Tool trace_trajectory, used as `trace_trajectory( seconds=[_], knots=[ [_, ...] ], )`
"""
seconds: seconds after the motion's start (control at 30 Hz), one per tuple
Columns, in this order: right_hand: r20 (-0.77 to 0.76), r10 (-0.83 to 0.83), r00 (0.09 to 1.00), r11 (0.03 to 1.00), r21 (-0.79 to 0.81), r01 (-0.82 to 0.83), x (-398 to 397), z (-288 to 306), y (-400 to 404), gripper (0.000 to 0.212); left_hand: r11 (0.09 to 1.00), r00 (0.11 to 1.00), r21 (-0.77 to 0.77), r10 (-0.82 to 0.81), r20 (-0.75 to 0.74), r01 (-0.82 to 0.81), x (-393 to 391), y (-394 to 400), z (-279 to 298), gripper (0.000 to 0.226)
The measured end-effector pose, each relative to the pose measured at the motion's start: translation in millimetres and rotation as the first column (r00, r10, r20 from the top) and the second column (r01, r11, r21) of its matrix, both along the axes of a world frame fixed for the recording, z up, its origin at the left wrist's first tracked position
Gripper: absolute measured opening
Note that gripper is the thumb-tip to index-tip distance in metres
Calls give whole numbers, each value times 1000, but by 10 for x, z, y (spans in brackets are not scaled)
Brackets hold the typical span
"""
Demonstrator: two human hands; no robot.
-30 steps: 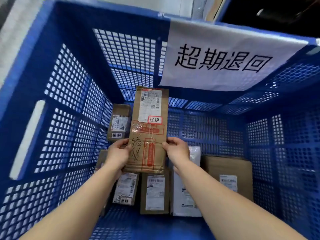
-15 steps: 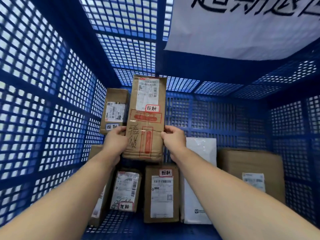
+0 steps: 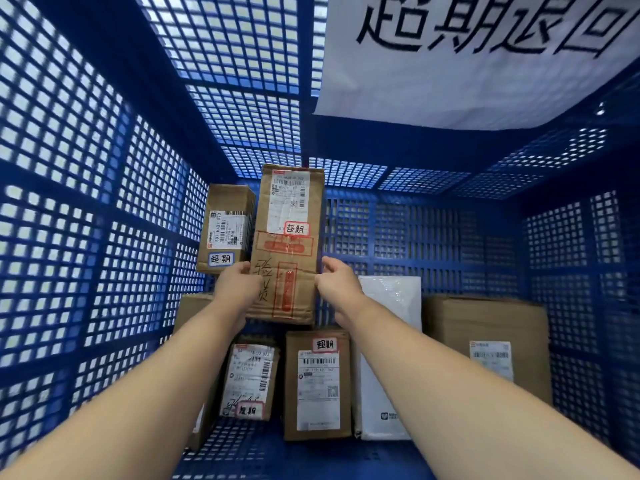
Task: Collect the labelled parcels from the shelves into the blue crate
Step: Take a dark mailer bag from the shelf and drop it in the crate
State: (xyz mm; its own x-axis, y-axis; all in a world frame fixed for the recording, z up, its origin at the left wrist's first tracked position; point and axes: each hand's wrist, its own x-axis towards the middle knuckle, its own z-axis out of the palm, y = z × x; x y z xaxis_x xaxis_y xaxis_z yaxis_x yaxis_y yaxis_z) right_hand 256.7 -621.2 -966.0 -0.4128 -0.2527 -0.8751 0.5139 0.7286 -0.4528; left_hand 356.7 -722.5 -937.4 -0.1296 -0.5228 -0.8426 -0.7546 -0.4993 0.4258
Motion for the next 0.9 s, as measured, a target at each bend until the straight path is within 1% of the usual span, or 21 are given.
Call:
trace_trajectory(
  seconds=[0.13,0.23,0.33,0.43,0.53,0.77,0.9],
  knots=[
    [-97,42,994,999,-8,-43,-25,407,71,47,1000,1000,-14,-22,10,22,-14,38,284,43],
    [-111,46,993,999,2,-46,-54,780,119,38,999,999,-4,-47,14,47,-62,94,591,38],
    [-116,13,993,1000,-3,-13,-68,1190,173,35,1000,999,2,-9,-37,9,-130,172,956,32],
    [-107,-12,994,999,-33,8,-102,1633,239,36,999,996,36,-17,-86,20,-222,248,1382,31],
    [-142,-23,990,999,-49,16,-172,2077,311,41,998,991,49,-37,-128,44,-341,311,1866,27],
    [-209,-109,972,989,-119,86,-387,3163,487,40,995,974,-27,-95,-208,91,-644,441,2950,26],
    [-261,-160,952,980,-155,122,-484,3764,662,37,991,951,-36,-131,-278,126,-796,571,3540,26]
  ],
)
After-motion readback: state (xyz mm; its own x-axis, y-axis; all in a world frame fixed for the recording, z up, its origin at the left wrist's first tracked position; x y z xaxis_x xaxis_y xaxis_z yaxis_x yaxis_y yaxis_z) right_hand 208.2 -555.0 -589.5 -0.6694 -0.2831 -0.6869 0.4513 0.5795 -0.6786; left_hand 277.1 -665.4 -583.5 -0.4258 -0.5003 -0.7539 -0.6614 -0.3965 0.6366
